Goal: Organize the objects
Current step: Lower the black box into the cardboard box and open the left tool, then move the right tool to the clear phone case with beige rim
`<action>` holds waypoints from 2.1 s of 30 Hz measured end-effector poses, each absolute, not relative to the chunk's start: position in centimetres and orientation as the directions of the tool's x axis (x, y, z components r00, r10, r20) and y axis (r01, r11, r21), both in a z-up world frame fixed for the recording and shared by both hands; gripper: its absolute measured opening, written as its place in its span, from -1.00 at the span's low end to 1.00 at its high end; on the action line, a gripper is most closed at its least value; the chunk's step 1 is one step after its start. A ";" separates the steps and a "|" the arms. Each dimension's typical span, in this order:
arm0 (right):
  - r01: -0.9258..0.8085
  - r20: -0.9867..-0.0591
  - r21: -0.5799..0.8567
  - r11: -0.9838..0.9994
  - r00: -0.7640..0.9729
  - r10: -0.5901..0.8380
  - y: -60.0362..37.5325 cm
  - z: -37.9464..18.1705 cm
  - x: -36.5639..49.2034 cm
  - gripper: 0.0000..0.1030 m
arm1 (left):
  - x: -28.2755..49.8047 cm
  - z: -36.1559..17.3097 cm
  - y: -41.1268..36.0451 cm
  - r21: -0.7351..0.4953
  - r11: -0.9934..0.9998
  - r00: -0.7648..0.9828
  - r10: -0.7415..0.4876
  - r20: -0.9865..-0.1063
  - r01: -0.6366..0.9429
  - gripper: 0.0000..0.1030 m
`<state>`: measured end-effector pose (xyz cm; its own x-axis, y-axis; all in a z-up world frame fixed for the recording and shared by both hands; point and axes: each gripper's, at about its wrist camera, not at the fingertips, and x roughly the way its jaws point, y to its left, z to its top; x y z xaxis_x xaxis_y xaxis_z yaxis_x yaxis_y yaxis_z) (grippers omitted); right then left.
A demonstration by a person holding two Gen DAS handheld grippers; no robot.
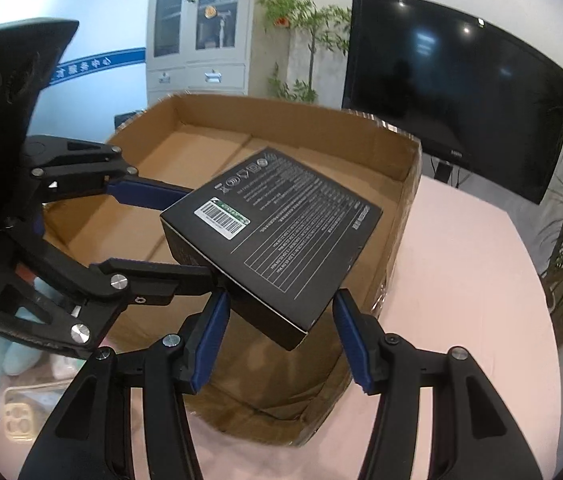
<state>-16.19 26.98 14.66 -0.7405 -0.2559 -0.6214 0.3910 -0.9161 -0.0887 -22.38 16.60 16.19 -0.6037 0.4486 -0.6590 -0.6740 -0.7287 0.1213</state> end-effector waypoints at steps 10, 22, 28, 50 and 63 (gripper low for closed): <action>0.343 -0.664 -0.194 -0.919 -0.735 -0.134 25.4 13.4 -15.7 0.28 | -22.7 13.5 15.0 0.192 -0.788 -0.618 0.278 -0.736 -0.584 0.08; 0.331 -0.766 0.318 -0.889 -0.462 -0.446 24.0 10.4 -6.5 0.53 | -7.4 12.6 5.8 -0.098 -0.825 -0.476 0.413 -0.777 -0.556 0.62; 0.241 -0.758 0.490 -0.838 -0.355 -0.546 22.4 7.0 -2.2 0.02 | 0.6 10.8 2.3 -0.137 -0.846 -0.521 0.436 -0.734 -0.516 0.62; 0.342 -0.753 0.511 -0.789 -0.265 -0.603 22.0 5.4 3.9 -0.74 | 5.9 7.7 2.9 -0.149 -0.825 -0.493 0.460 -0.739 -0.545 0.62; 0.272 -0.659 0.632 -0.726 -0.305 -0.687 21.8 4.5 0.7 -0.43 | 4.2 3.9 7.1 0.379 -0.776 -0.701 0.113 -0.704 -0.505 -0.21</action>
